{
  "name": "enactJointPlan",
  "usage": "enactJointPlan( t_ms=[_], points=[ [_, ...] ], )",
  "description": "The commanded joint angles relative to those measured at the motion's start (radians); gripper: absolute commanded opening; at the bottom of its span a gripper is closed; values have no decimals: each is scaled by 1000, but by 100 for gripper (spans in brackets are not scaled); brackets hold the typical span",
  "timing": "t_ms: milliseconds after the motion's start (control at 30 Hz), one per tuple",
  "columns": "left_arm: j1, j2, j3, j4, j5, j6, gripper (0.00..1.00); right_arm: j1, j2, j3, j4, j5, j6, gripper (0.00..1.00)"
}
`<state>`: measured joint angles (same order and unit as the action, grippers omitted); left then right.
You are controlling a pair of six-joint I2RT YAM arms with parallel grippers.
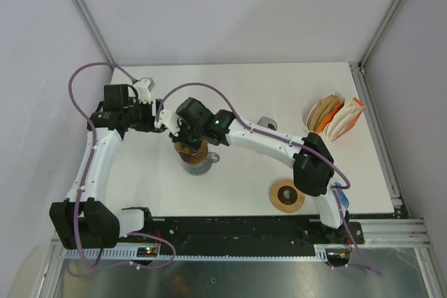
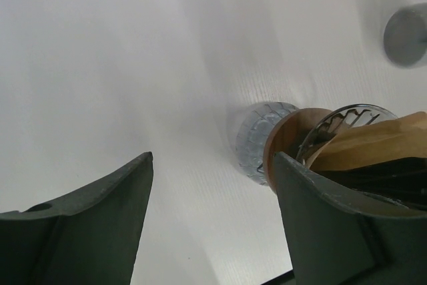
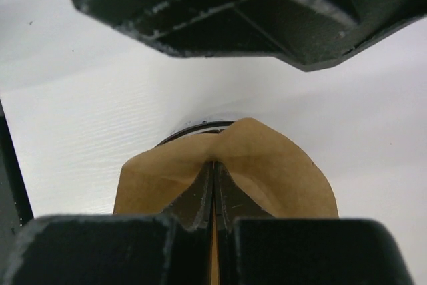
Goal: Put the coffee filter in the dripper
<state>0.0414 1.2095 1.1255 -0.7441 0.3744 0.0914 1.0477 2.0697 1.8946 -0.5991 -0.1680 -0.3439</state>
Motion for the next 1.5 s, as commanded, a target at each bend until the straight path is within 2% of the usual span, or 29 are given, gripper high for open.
enactJointPlan(
  t_ms=[0, 200, 433, 633, 833, 1033, 1167, 1300, 1467],
  points=[
    [35, -87, 33, 78, 89, -121, 76, -27, -28, -62, -114, 90, 68, 0],
    [101, -87, 31, 77, 146, -218, 74, -33, -48, -70, -91, 96, 89, 0],
    [107, -70, 0, 88, 121, -191, 72, -34, -61, -117, -47, 76, 97, 0],
    [107, -110, -56, 88, 223, -215, 68, -27, -33, -78, -36, 77, 109, 0],
    [107, -143, -142, 86, 324, -313, 64, -23, 23, -12, -47, 147, 156, 0],
    [107, -150, -165, 86, 384, -376, 64, -15, 70, 40, -88, 245, 202, 0],
    [107, -148, -203, 86, 380, -401, 66, -13, 70, 25, -79, 246, 217, 0],
    [107, -141, -213, 87, 360, -417, 61, -1, 66, 29, -67, 262, 230, 0],
    [107, -125, -200, 88, 358, -424, 57, 24, 11, 30, -30, 289, 219, 12]
  ],
)
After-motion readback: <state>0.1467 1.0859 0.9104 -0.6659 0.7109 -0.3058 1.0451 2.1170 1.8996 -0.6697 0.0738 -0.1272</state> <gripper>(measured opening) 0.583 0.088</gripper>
